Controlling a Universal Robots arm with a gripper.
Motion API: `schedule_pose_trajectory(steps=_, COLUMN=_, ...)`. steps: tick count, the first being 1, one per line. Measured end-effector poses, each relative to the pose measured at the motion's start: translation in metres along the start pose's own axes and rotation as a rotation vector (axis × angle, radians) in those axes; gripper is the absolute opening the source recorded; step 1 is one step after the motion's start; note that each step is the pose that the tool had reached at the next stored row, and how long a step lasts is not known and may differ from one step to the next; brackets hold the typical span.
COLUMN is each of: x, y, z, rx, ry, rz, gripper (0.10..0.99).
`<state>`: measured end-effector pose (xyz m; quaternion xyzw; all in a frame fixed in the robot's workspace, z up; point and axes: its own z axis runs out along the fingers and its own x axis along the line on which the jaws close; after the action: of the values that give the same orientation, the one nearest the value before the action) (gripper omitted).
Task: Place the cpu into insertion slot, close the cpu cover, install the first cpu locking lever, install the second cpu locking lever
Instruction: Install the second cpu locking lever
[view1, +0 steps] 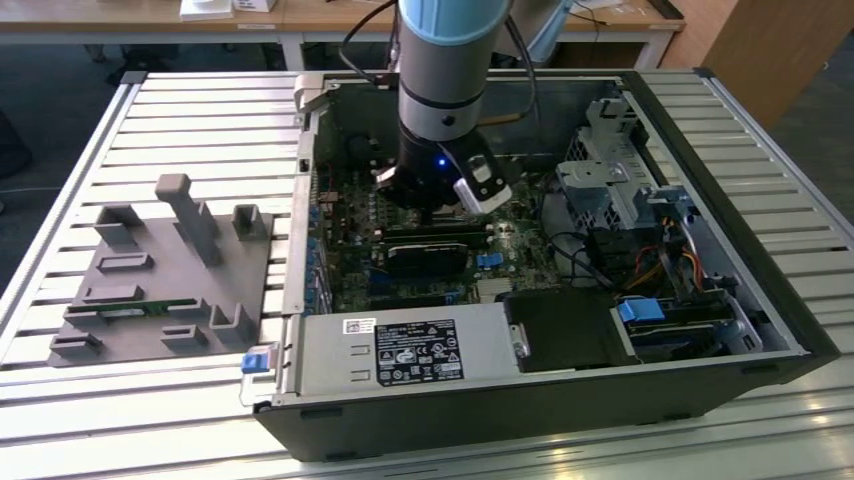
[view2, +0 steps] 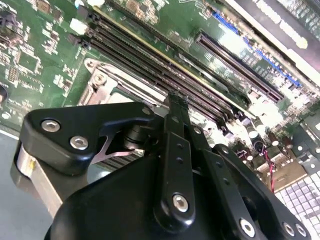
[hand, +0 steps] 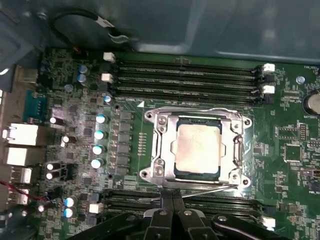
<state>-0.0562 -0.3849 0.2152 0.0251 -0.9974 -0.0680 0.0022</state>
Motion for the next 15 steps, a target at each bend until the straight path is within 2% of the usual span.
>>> schedule_pose_trajectory(steps=4, x=0.0016, y=-0.0017, z=0.0020, rx=-0.029, ry=-0.0016, rz=0.000, gripper=0.106)
schedule_pose_trajectory(steps=6, x=0.0023, y=-0.0021, z=0.0043, rx=-0.036, ry=-0.0021, rz=0.000, gripper=0.106)
schedule_pose_trajectory(steps=10, x=0.0037, y=-0.0053, z=0.0085, rx=-0.042, ry=-0.0022, rz=0.000, gripper=0.106)
schedule_pose_trajectory(steps=15, x=0.0047, y=-0.0136, z=0.0074, rx=-0.066, ry=-0.0035, rz=0.000, gripper=0.106)
